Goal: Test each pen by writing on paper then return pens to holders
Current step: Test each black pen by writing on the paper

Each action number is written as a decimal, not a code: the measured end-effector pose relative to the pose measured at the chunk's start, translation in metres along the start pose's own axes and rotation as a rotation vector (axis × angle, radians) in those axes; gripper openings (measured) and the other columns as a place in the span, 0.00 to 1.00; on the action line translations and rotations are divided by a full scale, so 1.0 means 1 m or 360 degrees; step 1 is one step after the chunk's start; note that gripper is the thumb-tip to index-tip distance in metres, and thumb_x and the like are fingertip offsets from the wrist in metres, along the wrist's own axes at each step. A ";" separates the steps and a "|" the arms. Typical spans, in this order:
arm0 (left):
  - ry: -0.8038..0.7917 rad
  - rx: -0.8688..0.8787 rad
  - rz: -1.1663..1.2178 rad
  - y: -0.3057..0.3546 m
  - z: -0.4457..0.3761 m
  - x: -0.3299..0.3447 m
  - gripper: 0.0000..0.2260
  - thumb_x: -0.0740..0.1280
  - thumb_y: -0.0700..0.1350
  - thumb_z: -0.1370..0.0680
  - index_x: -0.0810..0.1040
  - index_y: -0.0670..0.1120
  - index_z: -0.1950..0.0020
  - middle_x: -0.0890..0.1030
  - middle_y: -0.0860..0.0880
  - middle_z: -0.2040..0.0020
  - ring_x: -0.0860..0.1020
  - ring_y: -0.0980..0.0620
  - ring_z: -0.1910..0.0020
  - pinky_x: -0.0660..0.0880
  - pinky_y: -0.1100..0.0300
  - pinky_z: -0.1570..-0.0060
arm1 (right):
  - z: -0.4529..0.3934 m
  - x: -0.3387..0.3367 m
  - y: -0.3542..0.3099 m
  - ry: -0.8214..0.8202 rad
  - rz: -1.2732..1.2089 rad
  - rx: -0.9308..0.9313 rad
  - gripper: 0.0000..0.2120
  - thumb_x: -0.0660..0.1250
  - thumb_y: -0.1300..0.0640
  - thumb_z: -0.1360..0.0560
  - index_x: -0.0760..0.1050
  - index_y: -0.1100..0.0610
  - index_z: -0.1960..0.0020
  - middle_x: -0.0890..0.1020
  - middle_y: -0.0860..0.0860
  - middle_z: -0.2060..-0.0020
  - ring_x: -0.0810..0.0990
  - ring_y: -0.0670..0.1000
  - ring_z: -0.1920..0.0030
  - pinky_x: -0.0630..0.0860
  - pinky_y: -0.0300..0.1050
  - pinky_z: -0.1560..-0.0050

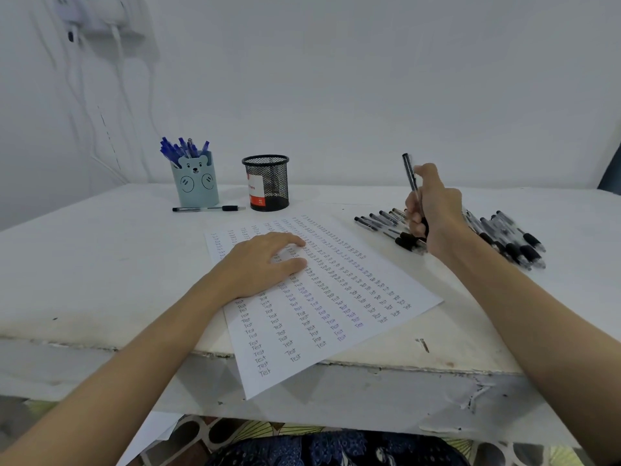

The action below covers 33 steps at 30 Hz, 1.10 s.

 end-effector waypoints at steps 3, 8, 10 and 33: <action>0.0002 -0.0005 -0.0009 -0.001 0.000 0.000 0.18 0.60 0.58 0.22 0.67 0.59 0.32 0.66 0.57 0.28 0.65 0.55 0.31 0.59 0.57 0.35 | -0.001 0.007 0.002 -0.0131 0.0092 0.0016 0.30 0.62 0.36 0.26 0.69 0.60 0.73 0.65 0.50 0.82 0.59 0.48 0.82 0.55 0.36 0.78; 0.0000 -0.0006 -0.0021 -0.001 -0.001 0.000 0.18 0.59 0.58 0.22 0.67 0.59 0.32 0.65 0.57 0.28 0.64 0.55 0.31 0.59 0.57 0.35 | 0.003 0.024 0.001 -0.0353 0.0208 -0.0056 0.18 0.64 0.41 0.25 0.82 0.54 0.58 0.63 0.47 0.83 0.61 0.48 0.77 0.60 0.37 0.77; 0.0000 -0.0002 -0.0018 -0.001 -0.001 0.000 0.18 0.59 0.58 0.22 0.67 0.59 0.32 0.65 0.57 0.28 0.64 0.55 0.31 0.59 0.57 0.35 | 0.003 0.024 -0.001 -0.0354 0.0218 -0.0113 0.17 0.66 0.42 0.25 0.81 0.55 0.61 0.64 0.47 0.83 0.62 0.48 0.79 0.60 0.37 0.78; -0.0003 -0.0001 -0.0021 -0.001 0.000 0.000 0.18 0.59 0.58 0.22 0.67 0.58 0.32 0.66 0.57 0.28 0.64 0.55 0.31 0.59 0.57 0.34 | -0.003 0.021 0.010 -0.0307 0.0127 0.0038 0.11 0.63 0.57 0.27 0.79 0.61 0.64 0.66 0.51 0.81 0.60 0.50 0.80 0.58 0.36 0.79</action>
Point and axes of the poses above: each hand's wrist, its own z-axis away from the middle knuckle, its own x-axis out of the palm, y = z × x, the point moved 10 cm from there along -z, towards the middle knuckle
